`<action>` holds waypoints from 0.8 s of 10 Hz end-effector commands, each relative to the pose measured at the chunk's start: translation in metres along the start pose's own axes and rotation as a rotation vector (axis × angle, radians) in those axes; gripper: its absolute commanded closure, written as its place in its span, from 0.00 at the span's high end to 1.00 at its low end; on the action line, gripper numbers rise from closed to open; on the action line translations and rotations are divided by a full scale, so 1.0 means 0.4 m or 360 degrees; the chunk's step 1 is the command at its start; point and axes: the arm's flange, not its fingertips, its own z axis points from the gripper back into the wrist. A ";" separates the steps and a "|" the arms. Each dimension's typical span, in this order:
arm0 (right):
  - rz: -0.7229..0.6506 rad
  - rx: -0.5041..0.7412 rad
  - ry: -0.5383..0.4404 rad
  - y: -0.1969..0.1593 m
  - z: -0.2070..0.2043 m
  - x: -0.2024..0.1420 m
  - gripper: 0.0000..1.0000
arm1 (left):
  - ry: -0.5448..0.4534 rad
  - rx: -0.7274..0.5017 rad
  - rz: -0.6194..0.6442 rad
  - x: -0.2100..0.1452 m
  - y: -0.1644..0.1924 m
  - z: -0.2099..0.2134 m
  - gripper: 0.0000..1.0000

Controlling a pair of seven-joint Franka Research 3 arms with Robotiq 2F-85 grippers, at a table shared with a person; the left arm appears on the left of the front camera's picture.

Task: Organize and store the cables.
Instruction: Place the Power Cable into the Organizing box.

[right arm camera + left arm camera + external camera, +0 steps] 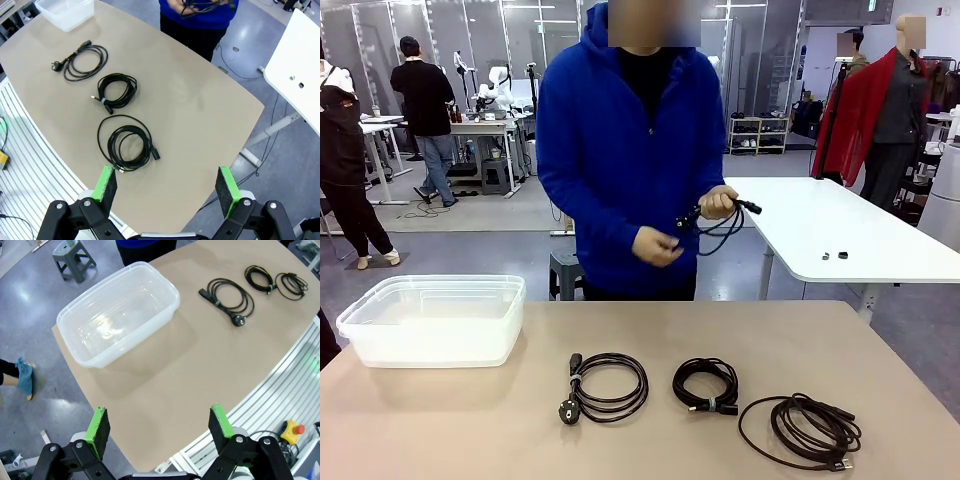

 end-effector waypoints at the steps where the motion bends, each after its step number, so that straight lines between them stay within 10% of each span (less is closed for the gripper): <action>1: -0.0001 -0.0001 -0.0001 -0.001 0.001 0.000 1.00 | 0.0002 0.0002 -0.0017 -0.004 0.002 0.000 1.00; 8: -0.0001 -0.0001 -0.0001 -0.001 0.001 0.000 1.00 | 0.0182 -0.0095 -0.0174 0.092 -0.031 -0.058 1.00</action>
